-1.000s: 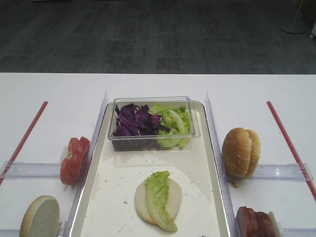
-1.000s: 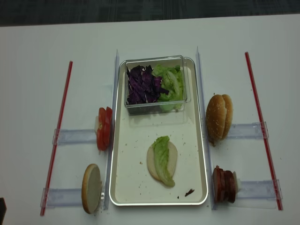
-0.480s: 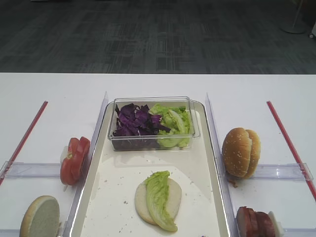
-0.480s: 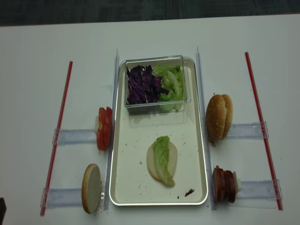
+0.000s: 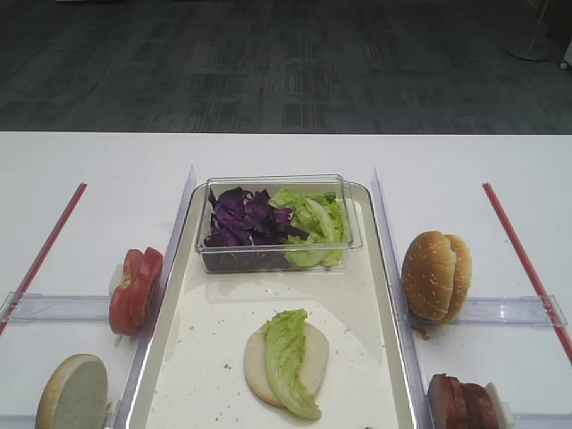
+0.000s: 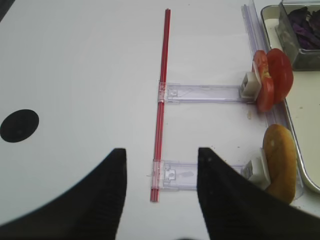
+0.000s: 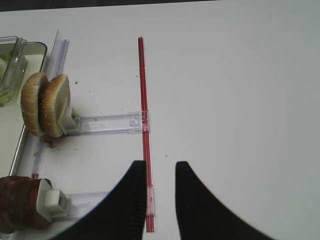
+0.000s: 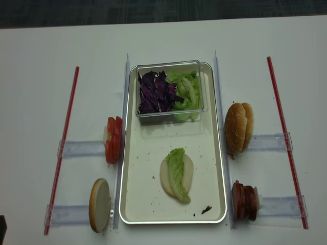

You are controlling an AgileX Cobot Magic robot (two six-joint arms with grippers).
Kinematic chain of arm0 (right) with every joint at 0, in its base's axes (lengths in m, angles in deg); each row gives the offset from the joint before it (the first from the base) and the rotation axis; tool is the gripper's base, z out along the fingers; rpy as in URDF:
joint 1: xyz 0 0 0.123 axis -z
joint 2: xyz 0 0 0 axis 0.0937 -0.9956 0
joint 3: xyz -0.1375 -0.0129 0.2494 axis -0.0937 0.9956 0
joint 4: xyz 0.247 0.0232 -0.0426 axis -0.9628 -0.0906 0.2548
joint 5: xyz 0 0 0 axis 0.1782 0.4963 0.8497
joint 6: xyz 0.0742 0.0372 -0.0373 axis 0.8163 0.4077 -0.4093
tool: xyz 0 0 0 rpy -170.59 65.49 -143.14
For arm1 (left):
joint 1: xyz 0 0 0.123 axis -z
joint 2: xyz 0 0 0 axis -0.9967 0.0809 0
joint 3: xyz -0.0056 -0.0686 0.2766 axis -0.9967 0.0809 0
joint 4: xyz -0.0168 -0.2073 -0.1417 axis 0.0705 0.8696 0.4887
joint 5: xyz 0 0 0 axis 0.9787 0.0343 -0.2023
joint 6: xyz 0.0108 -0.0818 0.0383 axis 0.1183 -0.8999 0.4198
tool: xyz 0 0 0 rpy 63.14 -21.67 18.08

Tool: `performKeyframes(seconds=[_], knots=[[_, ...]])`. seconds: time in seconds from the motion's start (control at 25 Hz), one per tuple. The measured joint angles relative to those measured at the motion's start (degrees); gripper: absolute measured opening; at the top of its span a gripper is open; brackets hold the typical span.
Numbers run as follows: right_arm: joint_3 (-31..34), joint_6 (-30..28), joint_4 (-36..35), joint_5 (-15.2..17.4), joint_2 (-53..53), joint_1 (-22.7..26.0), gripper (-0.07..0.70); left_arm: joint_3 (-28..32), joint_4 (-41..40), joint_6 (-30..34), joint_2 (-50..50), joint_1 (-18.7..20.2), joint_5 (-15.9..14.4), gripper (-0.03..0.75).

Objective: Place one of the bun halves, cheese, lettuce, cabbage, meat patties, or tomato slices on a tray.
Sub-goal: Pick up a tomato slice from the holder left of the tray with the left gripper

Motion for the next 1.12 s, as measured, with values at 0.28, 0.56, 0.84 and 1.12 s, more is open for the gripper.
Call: performKeyframes(seconds=[0.28,0.56,0.84,1.12], knots=[[0.0,0.0,0.0,0.0,0.0,0.0,0.193,0.0,0.0,0.0,0.0,0.0,0.0,0.302],[0.0,0.0,0.0,0.0,0.0,0.0,0.193,0.0,0.0,0.0,0.0,0.0,0.0,0.303],[0.0,0.0,0.0,0.0,0.0,0.0,0.193,0.0,0.0,0.0,0.0,0.0,0.0,0.351],[0.0,0.0,0.0,0.0,0.0,0.0,0.193,0.0,0.0,0.0,0.0,0.0,0.0,0.461]])
